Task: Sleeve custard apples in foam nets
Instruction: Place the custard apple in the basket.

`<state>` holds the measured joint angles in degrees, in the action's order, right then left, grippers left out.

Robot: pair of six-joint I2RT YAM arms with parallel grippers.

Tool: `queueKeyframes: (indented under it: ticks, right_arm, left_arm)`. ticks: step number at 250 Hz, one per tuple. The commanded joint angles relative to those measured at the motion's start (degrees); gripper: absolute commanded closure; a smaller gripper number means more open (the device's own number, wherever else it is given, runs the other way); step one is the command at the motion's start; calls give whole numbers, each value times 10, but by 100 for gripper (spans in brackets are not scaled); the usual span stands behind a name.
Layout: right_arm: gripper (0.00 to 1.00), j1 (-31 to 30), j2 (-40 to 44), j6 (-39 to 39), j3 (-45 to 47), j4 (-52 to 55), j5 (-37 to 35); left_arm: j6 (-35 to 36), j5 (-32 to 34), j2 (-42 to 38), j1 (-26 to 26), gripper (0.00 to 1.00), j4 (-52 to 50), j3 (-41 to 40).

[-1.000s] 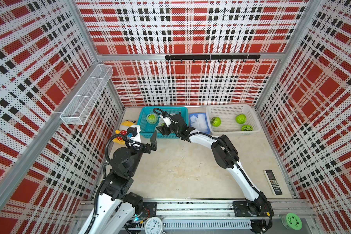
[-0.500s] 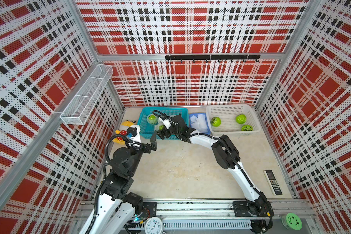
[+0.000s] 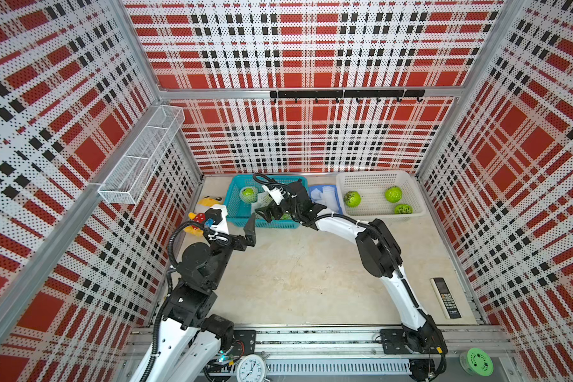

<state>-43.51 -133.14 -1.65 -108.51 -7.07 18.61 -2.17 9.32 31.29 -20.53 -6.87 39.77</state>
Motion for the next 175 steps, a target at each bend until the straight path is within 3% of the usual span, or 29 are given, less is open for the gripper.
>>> queueKeyframes:
  ticks: [1, 59, 106, 145, 175]
  right_arm:
    - [0, 8, 55, -24, 16, -32, -8]
    - [0, 17, 142, -47, 67, -46, -22]
    - [0, 23, 268, -64, 153, -42, -46]
    - [0, 29, 404, -61, 266, 31, -132]
    - [0, 40, 535, -46, 384, 83, -241]
  left_arm:
    - [-5, -3, -7, 8, 1, -1, 7]
    - [-4, -8, -5, 8, 1, -17, 21]
    - [-12, -13, 15, 13, 1, -75, 50]
    - [-33, -15, 56, 40, 1, -122, 67]
    - [-49, 43, 76, 63, 1, -102, 31]
